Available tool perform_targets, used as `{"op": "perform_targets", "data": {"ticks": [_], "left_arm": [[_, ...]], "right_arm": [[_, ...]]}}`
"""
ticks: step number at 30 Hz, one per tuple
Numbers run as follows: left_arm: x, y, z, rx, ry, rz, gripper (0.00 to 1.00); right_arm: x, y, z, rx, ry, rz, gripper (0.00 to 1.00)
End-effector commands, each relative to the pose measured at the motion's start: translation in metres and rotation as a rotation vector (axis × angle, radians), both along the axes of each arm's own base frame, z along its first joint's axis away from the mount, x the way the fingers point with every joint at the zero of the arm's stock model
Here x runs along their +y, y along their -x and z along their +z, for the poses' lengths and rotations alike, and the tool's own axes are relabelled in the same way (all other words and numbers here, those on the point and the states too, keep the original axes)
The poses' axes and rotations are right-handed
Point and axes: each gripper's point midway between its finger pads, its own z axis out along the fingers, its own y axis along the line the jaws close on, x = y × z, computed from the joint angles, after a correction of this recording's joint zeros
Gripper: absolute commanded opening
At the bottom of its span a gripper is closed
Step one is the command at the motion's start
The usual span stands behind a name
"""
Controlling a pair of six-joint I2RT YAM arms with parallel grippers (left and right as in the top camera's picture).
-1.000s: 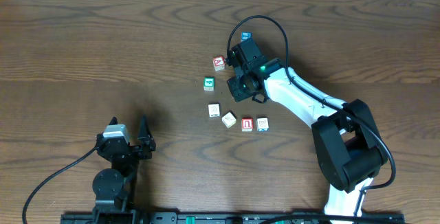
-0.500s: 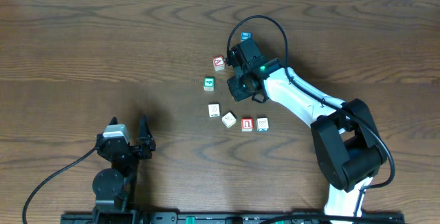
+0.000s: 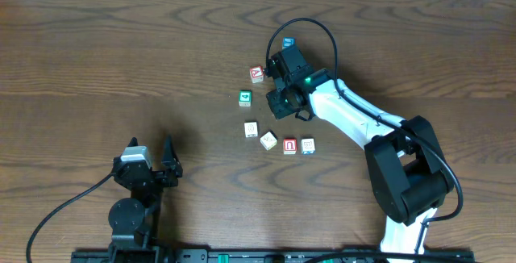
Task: Lift 5 blocks
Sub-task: 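Lower the right gripper and grasp the green '3' block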
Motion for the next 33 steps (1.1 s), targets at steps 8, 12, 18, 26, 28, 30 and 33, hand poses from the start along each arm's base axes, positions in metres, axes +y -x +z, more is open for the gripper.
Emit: {"op": "perform_targets", "data": {"ticks": [8, 12, 18, 26, 28, 30, 33], "left_arm": [[0.002, 0.001, -0.018, 0.049, 0.002, 0.012, 0.73], [0.002, 0.001, -0.018, 0.049, 0.002, 0.012, 0.73], [0.002, 0.001, -0.018, 0.049, 0.002, 0.012, 0.74], [0.002, 0.001, -0.018, 0.049, 0.002, 0.012, 0.74], [0.002, 0.001, -0.018, 0.049, 0.002, 0.012, 0.73], [0.002, 0.001, -0.018, 0.049, 0.002, 0.012, 0.73], [0.002, 0.001, -0.018, 0.049, 0.002, 0.012, 0.73]], "right_arm": [[-0.002, -0.002, -0.004, 0.005, 0.013, 0.0, 0.52], [-0.003, 0.001, -0.007, 0.019, 0.021, 0.001, 0.52], [-0.005, 0.003, -0.02, 0.042, 0.037, 0.007, 0.47], [-0.003, -0.003, -0.018, 0.014, 0.033, 0.003, 0.39], [-0.002, -0.005, -0.017, 0.009, 0.03, 0.003, 0.41], [-0.002, -0.005, -0.016, 0.007, 0.029, 0.002, 0.43], [-0.002, -0.005, -0.016, 0.006, 0.028, 0.002, 0.38]]}}
